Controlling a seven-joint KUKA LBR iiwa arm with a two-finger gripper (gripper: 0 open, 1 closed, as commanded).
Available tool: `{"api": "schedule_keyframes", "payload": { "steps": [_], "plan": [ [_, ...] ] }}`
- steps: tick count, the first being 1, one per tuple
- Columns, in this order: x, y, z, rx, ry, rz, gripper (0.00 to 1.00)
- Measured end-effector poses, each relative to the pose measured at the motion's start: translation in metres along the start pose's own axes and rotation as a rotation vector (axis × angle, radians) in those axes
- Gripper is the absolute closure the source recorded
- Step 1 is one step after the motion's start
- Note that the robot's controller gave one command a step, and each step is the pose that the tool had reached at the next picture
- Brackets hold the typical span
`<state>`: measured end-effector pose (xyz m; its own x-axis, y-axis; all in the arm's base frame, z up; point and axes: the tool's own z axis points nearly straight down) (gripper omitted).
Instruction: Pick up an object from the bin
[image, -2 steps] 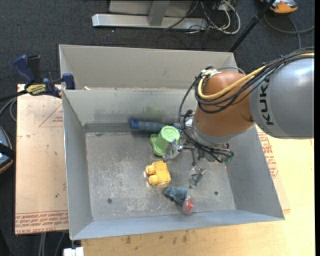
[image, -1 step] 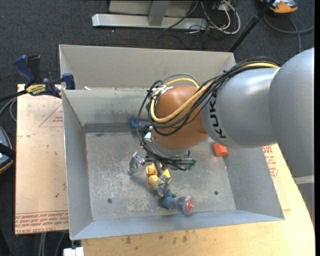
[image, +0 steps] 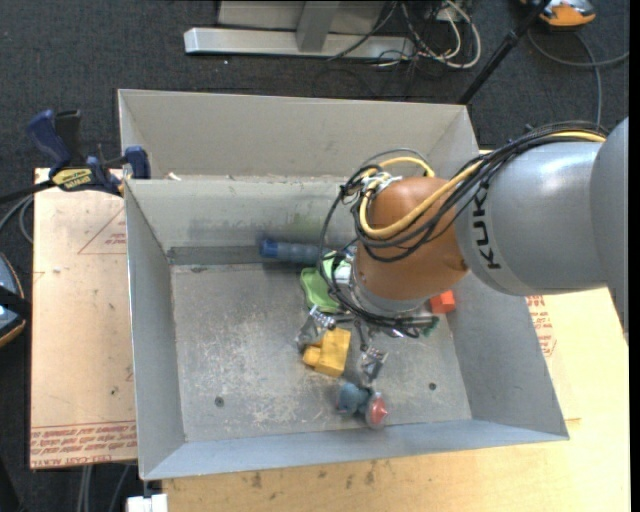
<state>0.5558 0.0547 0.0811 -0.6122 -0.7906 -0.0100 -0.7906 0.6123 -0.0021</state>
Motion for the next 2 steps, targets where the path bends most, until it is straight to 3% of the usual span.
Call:
{"api": "schedule_keyframes", "payload": {
  "steps": [1, 2],
  "plan": [
    [-0.003, 0.001, -0.001, 0.003, -0.004, -0.003, 1.0],
    [-0.074, 0.053, -0.113, 0.002, -0.003, -0.004, 1.0]
  ]
}}
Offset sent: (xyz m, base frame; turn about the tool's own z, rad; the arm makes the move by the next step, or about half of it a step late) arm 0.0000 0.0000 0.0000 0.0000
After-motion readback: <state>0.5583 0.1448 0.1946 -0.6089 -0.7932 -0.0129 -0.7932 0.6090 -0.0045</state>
